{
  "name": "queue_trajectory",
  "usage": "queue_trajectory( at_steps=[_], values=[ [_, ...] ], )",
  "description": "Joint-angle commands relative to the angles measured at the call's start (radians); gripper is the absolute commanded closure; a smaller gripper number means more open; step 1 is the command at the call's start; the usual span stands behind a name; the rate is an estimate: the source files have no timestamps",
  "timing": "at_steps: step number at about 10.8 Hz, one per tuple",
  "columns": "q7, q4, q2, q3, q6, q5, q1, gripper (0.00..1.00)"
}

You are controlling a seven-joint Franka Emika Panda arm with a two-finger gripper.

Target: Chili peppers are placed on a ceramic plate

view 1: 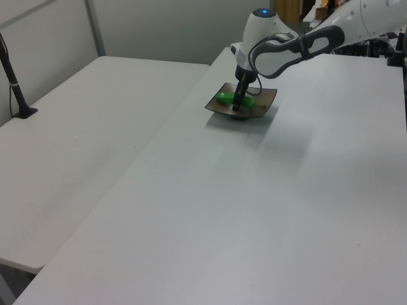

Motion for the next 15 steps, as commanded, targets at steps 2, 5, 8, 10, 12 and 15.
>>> queue_trajectory(
  at_steps=[2, 5, 8, 10, 12, 15],
  values=[
    [-0.01, -0.048, -0.085, 0.004, 0.033, -0.008, 0.01, 0.0],
    [-0.008, -0.14, -0.321, 0.004, -0.217, -0.006, 0.019, 0.0],
    [0.1, -0.14, -0.523, 0.007, -0.604, 0.012, 0.023, 0.0],
    [0.231, -0.167, -0.62, 0.01, -0.76, 0.017, 0.08, 0.0],
    [0.288, -0.255, -0.714, 0.074, -0.802, 0.017, 0.103, 0.0],
    [0.288, -0.335, -0.765, 0.079, -0.741, 0.034, 0.163, 0.0]
  ],
)
